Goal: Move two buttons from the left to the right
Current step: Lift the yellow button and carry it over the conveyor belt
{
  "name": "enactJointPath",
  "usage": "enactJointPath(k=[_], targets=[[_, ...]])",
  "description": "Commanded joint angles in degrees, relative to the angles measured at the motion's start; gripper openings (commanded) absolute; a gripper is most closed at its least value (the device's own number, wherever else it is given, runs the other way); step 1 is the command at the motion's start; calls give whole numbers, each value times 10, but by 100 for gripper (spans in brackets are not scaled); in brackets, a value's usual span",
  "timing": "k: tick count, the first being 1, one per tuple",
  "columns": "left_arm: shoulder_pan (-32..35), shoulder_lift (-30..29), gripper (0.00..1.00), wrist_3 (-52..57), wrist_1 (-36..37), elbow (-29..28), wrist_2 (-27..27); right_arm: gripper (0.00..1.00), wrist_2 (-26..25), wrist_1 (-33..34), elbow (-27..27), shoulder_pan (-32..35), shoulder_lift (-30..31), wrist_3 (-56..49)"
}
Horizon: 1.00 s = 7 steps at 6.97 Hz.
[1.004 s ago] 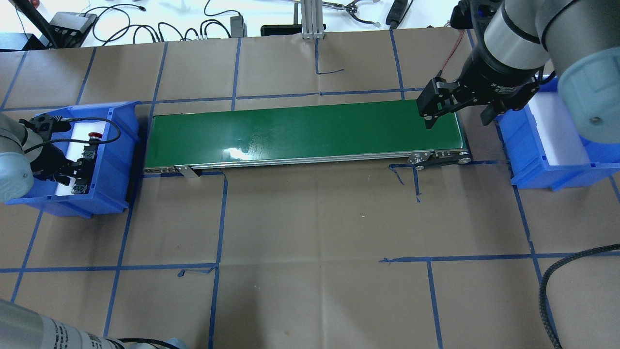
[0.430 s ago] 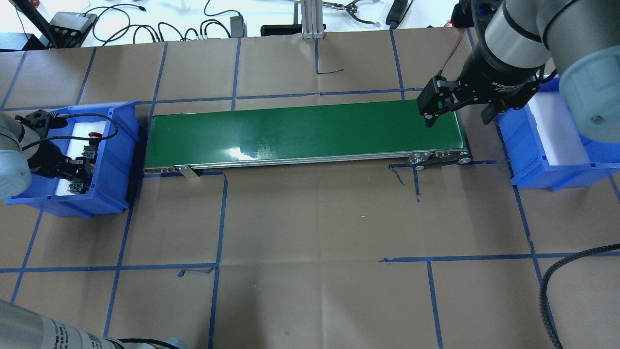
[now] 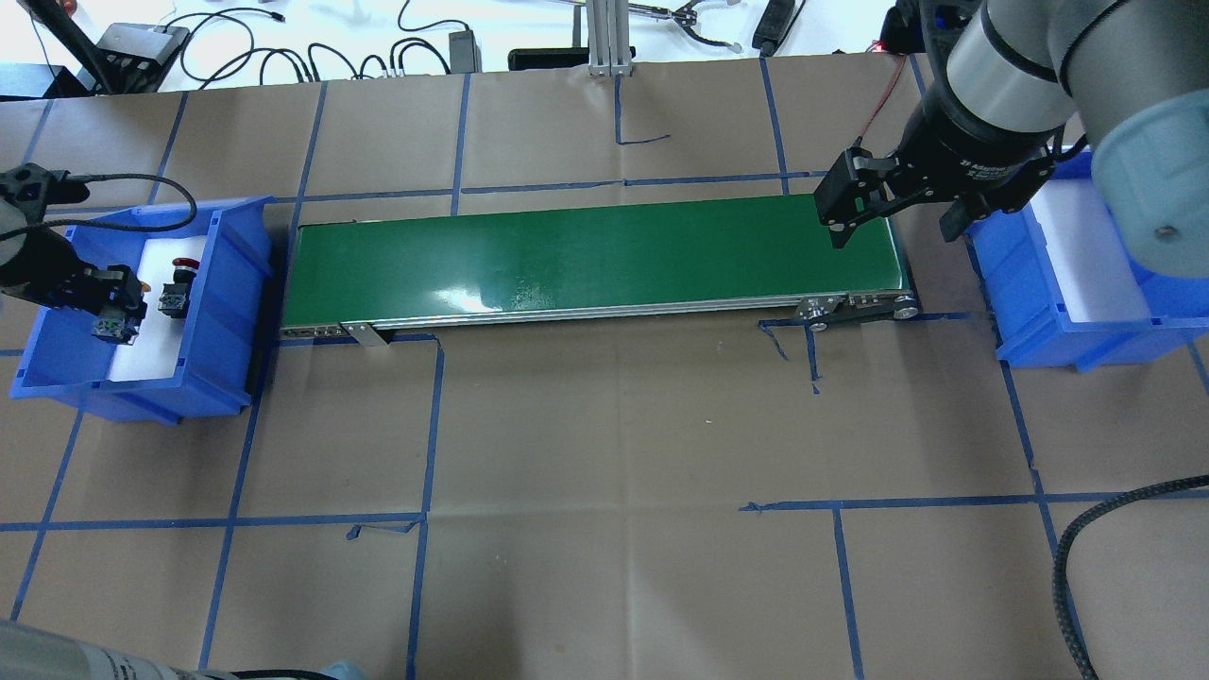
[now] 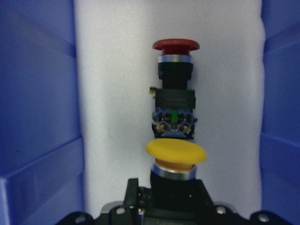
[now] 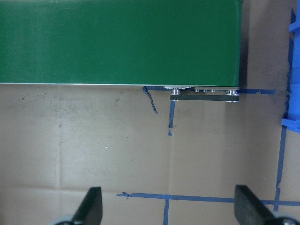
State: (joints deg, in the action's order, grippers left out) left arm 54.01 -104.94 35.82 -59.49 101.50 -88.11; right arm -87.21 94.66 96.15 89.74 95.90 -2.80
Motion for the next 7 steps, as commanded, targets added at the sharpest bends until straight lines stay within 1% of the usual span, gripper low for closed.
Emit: enactJointPath(k=[1,2,3,5,6,7], targets=[[1,4,8,-1,-112,-86,0,100,0,0,0,0,1,0],[8,-1,8,-3,-120,-102,0,100,0,0,0,0,2,0],[34,-4,8,-22,-119,-110,6,100,0,0,0,0,1,1],[126,-20,8,-120,-118,-160,0,100,1,0,0,0,0,0],[166,-39,8,-166,-116,-172,-2,100,-1,0,0,0,0,0],[205,-55,8,-214,-114,-170,-4,100,-3,0,0,0,0,0]])
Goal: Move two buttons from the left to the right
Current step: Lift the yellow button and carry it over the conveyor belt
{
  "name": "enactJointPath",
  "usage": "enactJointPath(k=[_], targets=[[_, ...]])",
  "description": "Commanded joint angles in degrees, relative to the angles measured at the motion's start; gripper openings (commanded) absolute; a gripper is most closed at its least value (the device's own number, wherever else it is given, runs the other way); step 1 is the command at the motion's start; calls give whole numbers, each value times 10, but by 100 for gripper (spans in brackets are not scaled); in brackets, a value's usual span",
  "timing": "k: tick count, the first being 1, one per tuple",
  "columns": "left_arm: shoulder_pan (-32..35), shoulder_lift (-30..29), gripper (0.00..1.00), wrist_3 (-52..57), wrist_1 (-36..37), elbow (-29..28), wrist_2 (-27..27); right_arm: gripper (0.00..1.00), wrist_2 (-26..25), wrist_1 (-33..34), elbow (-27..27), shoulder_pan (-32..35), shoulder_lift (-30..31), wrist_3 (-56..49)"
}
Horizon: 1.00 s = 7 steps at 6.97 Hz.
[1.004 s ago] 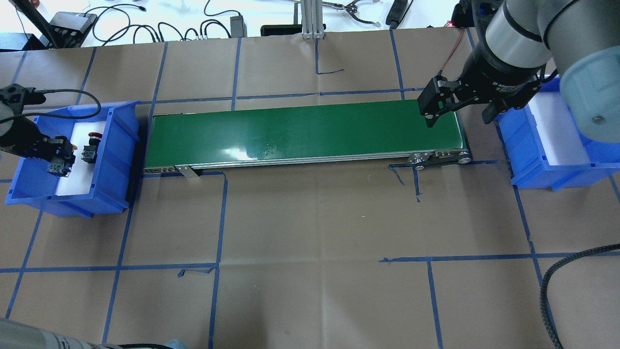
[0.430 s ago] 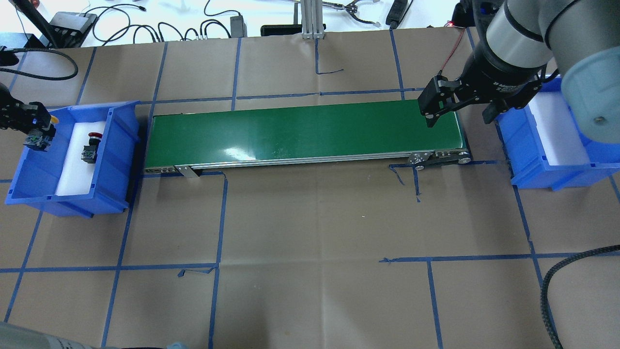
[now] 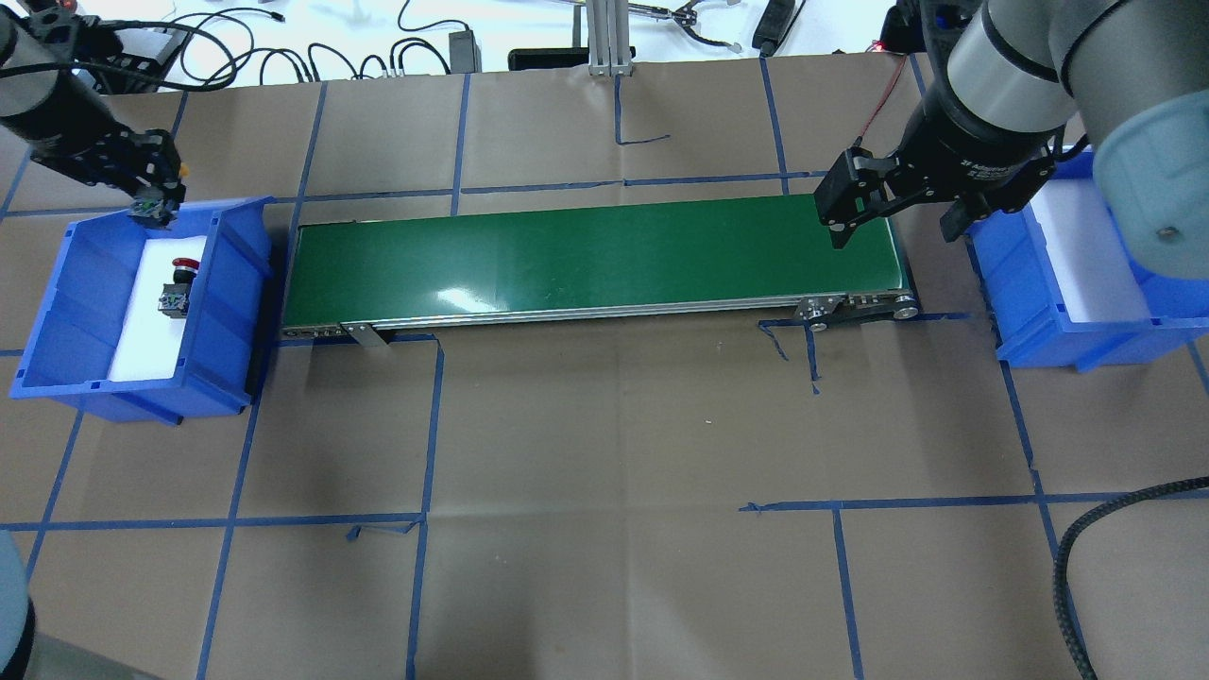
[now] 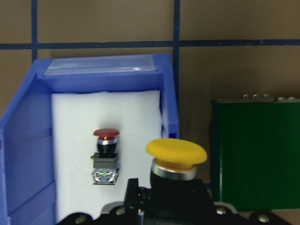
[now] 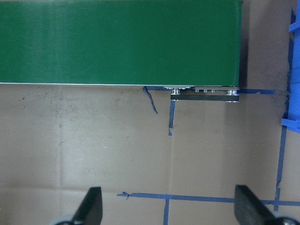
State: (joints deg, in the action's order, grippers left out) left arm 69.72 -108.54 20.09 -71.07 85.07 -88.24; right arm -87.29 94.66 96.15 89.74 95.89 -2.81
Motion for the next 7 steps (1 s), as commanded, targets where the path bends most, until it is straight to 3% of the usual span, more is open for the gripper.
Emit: enactJointPath(k=[1,3,5,7], targets=[[72,-25,8,-93,5,10,-2,100,-6,0,0,0,-1,1],[85,-24,8,-102,3,47,-2,100,-5,0,0,0,-1,0],[86,-29,9,-114,114,121,-2,100,-4,0,1,0,-2,2],[88,-43,9,-130,163,149,-2,100,-4,1,0,0,-2,0]])
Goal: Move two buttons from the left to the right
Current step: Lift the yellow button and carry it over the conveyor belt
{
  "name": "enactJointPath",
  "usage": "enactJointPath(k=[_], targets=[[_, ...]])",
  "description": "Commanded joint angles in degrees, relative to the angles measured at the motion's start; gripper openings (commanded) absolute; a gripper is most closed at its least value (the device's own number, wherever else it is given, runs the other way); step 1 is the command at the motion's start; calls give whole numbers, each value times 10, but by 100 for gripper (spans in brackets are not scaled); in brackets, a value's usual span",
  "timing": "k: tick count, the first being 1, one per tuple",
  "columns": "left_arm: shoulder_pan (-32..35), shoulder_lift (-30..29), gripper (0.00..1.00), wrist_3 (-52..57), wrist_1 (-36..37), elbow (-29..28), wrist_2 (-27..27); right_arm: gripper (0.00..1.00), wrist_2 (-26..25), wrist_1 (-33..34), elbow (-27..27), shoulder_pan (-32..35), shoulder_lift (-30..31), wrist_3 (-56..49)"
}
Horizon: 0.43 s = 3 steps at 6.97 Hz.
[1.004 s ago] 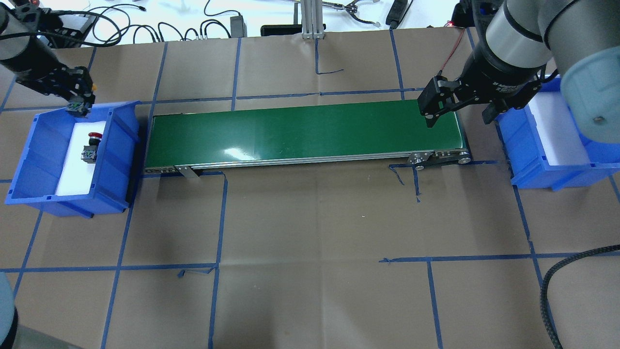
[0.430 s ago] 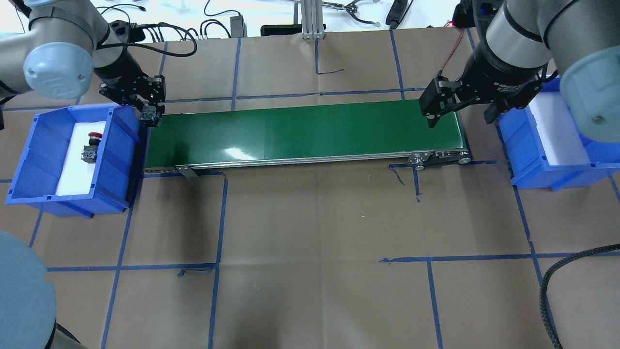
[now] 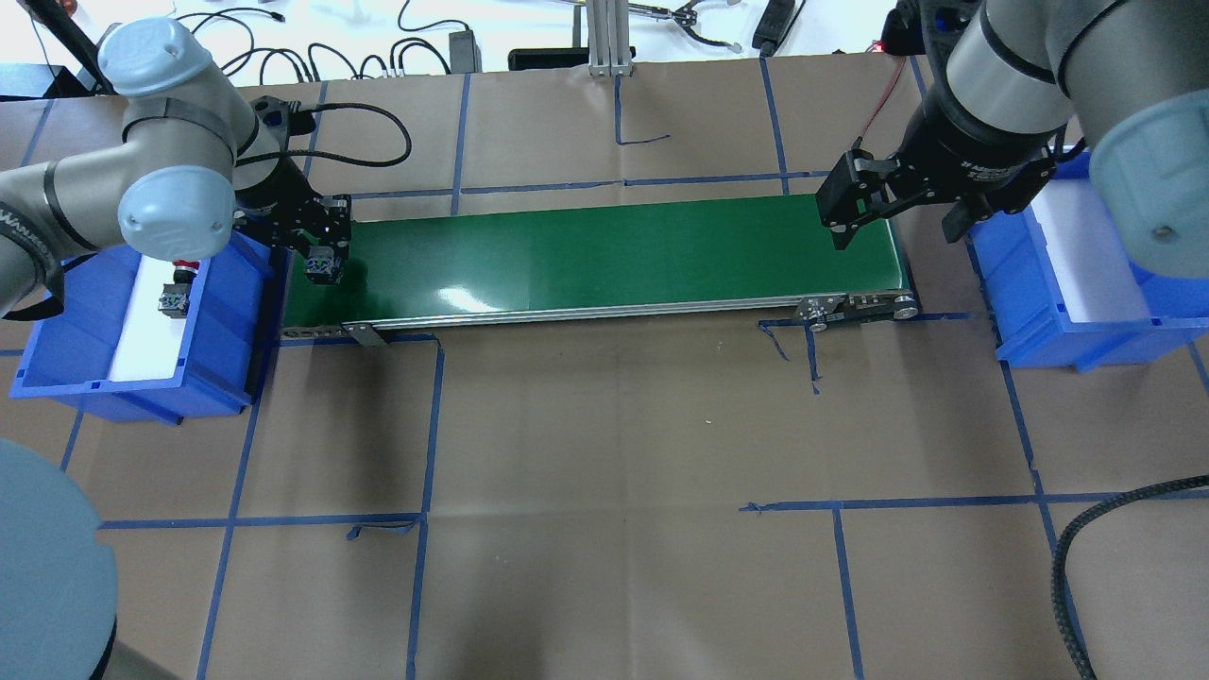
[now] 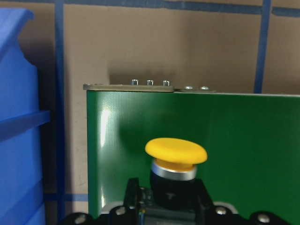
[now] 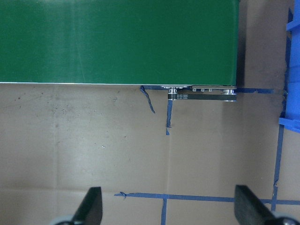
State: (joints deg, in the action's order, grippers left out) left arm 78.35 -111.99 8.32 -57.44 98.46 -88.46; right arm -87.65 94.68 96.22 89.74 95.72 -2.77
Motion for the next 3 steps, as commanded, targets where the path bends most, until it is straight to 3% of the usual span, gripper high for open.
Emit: enactJointPath(k=[1,2,3], targets=[[7,-11,9,-47,27,15,1,100,2,1,-1,0,0,0],[11,-11,28,-49,28,15,0,100,0,1,-1,0,0,-1],[11,-10,86,-50,29,13,1,100,-1,1,-1,0,0,-1]])
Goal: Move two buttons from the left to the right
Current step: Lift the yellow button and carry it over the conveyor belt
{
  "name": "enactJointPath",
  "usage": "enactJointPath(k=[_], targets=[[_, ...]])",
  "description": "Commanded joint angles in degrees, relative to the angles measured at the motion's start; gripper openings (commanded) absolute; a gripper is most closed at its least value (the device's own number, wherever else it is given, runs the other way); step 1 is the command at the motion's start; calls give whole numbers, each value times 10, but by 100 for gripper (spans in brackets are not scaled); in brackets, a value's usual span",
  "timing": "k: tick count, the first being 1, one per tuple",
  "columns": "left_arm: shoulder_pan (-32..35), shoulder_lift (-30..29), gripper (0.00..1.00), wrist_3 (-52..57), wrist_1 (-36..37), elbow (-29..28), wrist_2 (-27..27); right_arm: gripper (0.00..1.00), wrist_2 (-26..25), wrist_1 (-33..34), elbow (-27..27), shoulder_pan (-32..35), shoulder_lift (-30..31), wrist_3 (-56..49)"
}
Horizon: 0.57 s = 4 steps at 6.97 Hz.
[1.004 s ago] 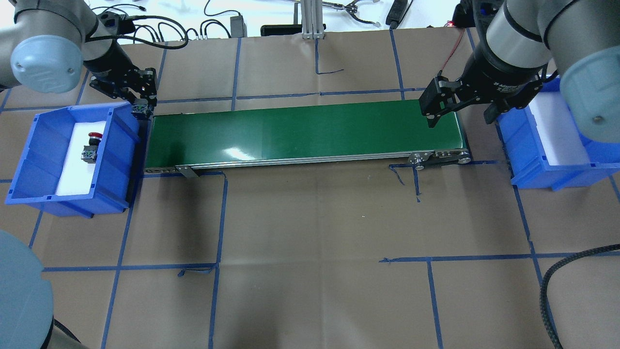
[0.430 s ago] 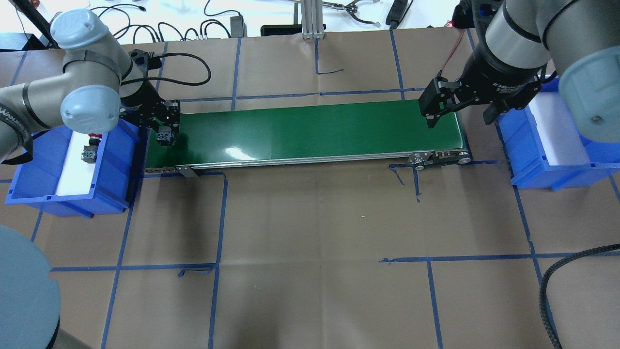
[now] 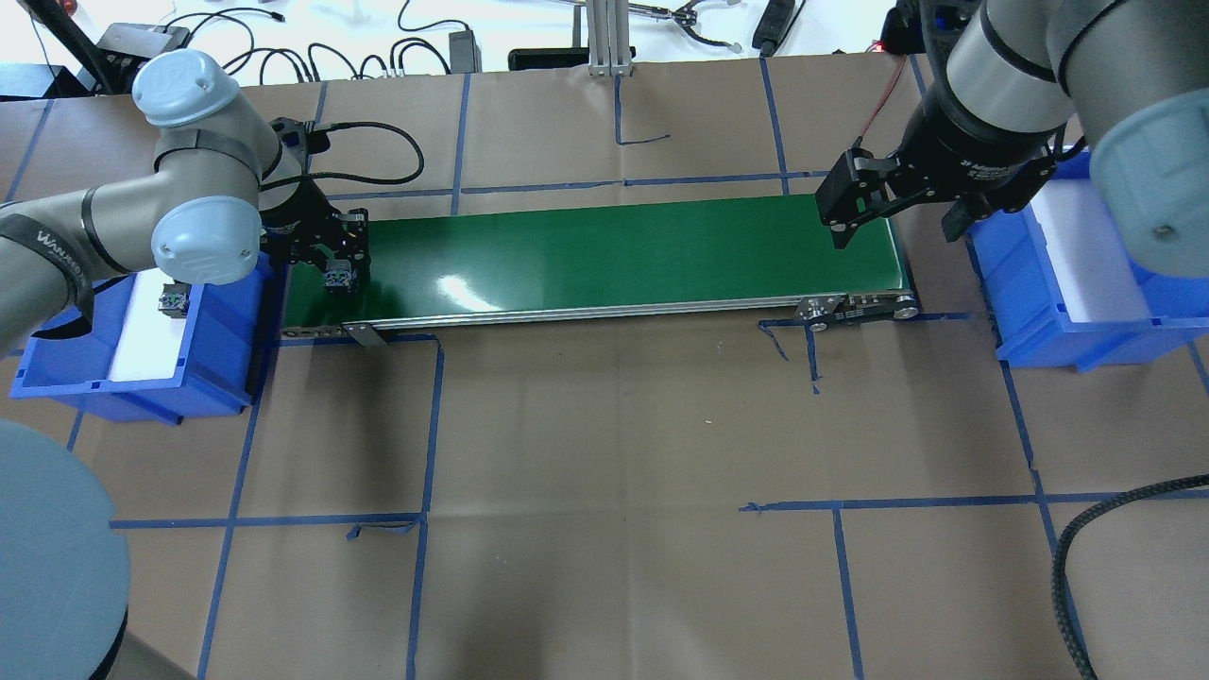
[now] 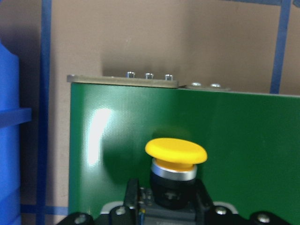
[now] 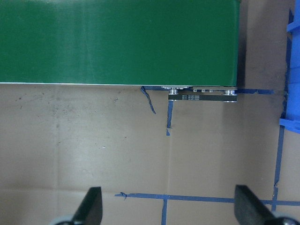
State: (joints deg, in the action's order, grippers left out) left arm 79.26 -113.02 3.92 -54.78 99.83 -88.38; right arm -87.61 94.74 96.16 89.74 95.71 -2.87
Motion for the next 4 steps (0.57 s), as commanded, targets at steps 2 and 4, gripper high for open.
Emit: enactJointPath(k=[2,4], targets=[[2,14,99,-5,-1,-19,1,100,2,0,0,0,0,0],[5,24,100,-5,-25,-44,2,100,2,0,1,0,0,0]])
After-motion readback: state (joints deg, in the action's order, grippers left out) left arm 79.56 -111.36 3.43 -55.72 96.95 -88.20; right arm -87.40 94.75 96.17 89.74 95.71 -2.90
